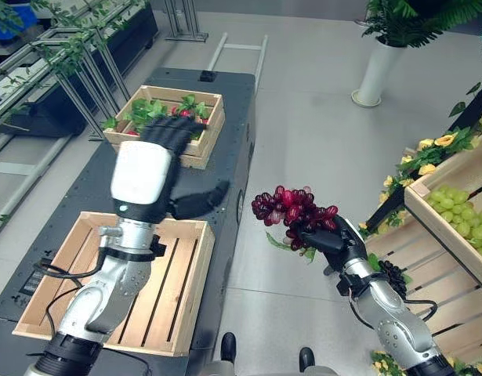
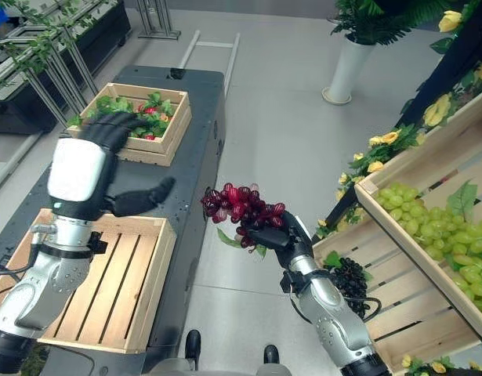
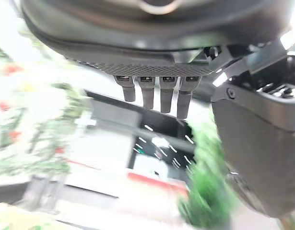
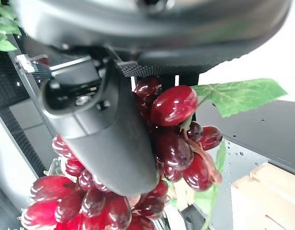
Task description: Pick up the fruits from the basket on one side to the basket on the other side
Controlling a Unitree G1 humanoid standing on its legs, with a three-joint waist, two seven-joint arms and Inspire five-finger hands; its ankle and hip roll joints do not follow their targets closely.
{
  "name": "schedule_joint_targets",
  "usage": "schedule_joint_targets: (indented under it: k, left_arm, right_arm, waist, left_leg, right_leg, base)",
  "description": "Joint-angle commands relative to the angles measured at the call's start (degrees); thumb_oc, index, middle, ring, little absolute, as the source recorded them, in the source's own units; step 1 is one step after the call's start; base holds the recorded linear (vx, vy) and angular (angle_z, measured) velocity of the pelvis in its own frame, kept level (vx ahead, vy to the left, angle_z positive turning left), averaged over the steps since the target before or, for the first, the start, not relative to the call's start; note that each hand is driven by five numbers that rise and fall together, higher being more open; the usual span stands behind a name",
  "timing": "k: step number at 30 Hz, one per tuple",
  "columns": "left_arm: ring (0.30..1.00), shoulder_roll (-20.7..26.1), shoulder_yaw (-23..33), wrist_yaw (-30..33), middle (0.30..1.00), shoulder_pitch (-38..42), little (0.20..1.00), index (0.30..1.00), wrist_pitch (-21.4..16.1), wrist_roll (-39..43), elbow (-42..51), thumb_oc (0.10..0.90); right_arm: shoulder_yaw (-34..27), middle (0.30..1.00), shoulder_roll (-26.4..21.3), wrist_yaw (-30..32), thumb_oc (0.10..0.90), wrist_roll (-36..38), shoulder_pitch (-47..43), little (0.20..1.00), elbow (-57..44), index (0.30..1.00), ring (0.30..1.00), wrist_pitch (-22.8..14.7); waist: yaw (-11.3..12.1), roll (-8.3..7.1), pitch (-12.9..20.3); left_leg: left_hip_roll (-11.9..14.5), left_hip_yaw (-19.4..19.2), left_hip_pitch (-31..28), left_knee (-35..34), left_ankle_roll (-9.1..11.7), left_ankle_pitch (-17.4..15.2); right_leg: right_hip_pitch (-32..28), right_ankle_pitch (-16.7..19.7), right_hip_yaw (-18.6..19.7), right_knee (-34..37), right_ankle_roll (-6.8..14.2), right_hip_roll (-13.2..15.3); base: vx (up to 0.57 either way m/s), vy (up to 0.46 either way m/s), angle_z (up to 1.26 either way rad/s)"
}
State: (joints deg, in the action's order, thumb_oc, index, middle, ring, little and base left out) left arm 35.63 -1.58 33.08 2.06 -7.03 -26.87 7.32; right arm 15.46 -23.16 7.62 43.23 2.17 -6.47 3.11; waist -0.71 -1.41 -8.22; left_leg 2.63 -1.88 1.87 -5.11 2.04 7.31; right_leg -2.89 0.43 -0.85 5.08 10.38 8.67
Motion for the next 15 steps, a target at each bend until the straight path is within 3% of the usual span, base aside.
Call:
schedule_joint_targets:
  k: [1,3,7,15]
  left_arm:
    - [0.9,-3.6,3.2,3.1,0.9,3.0,0.9,0.9,-9.1,16.2,-2.2,0.8]
    - [0.9,-6.9,2.9,-2.3,0.9,2.7,0.9,0.9,-11.6,26.2,0.1,0.8]
    - [0.9,-9.4,-0.4,-8.0,0.9,3.1,0.9,0.9,-13.3,33.4,1.1,0.8]
    - [0.9,-9.7,-4.5,-16.1,0.9,3.5,0.9,0.9,-17.9,43.5,1.6,0.8]
  right_arm:
    - [-4.0,0.3,3.4,1.1,0.4,1.3,-4.0,0.3,-3.8,0.3,0.3,-11.8]
    - [-4.0,0.3,4.6,1.7,0.4,0.8,-3.9,0.3,-3.0,0.3,0.3,-11.8]
    - [-3.3,0.3,5.6,0.8,0.4,2.1,-3.9,0.3,-0.2,0.3,0.3,-11.9]
    - [-4.7,0.3,5.2,-1.8,0.4,4.8,-2.4,0.3,5.9,0.3,0.3,-13.2]
  waist:
    - [1.0,0.42,6.3]
    - [1.0,0.37,6.0]
    - [0.4,0.39,5.1]
    - [-1.7,0.27,3.8]
  left_leg:
    - [-0.8,2.5,-4.1,0.1,-0.7,-8.0]
    - [-1.1,2.5,-4.1,0.1,-1.0,-8.3]
    - [-1.1,1.8,-5.1,0.1,-1.4,-9.2]
    - [-0.3,-1.1,-6.1,0.1,-1.8,-9.6]
  right_leg:
    - [2.9,3.5,-1.3,-0.1,-2.2,-0.9]
    - [3.2,3.8,-0.9,-0.1,-2.0,-0.7]
    - [2.9,3.6,0.0,-0.1,-1.9,-0.9]
    - [3.6,3.8,2.3,-0.1,-2.1,-1.8]
  base:
    - [0.0,0.061,0.02]
    - [-0.01,0.042,0.02]
    - [0.01,0.012,-0.01]
    - [-0.02,0.019,-0.23]
